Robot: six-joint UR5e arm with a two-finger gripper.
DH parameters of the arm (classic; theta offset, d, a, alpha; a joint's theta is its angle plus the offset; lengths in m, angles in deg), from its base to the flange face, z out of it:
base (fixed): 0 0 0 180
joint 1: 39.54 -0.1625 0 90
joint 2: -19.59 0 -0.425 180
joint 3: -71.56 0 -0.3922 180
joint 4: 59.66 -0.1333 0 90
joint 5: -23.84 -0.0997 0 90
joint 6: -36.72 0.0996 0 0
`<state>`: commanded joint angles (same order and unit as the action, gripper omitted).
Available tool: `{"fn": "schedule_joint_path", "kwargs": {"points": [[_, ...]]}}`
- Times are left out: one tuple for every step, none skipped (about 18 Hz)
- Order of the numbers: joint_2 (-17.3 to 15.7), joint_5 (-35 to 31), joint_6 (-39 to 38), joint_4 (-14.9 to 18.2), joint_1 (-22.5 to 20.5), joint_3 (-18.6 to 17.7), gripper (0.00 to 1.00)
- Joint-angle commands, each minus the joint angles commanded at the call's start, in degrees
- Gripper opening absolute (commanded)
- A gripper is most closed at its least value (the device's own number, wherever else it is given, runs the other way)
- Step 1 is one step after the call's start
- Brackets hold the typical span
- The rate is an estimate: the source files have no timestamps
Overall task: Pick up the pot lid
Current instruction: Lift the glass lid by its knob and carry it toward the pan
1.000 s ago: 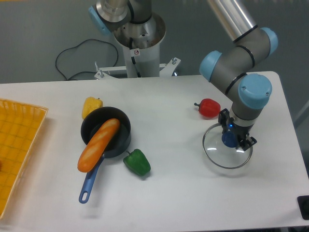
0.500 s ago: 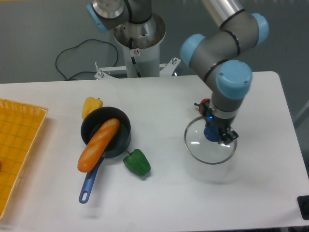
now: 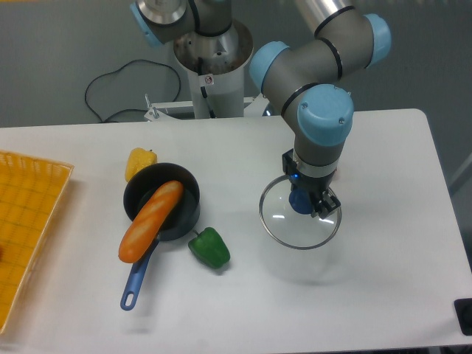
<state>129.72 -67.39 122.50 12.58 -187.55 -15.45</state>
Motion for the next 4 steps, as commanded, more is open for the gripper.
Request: {"fn": "schedule_joint_path", "kwargs": {"points": [[0.0, 0.1, 0.0, 0.0, -0.1, 0.0, 0.43], [0.0, 0.1, 0.0, 0.0, -0.1, 0.1, 0.43], [-0.1, 0.1, 0.0, 0.0, -0.2, 0.1, 0.43], [-0.1, 0.2, 0.0, 0.0, -0.3, 0.1, 0.43]]}}
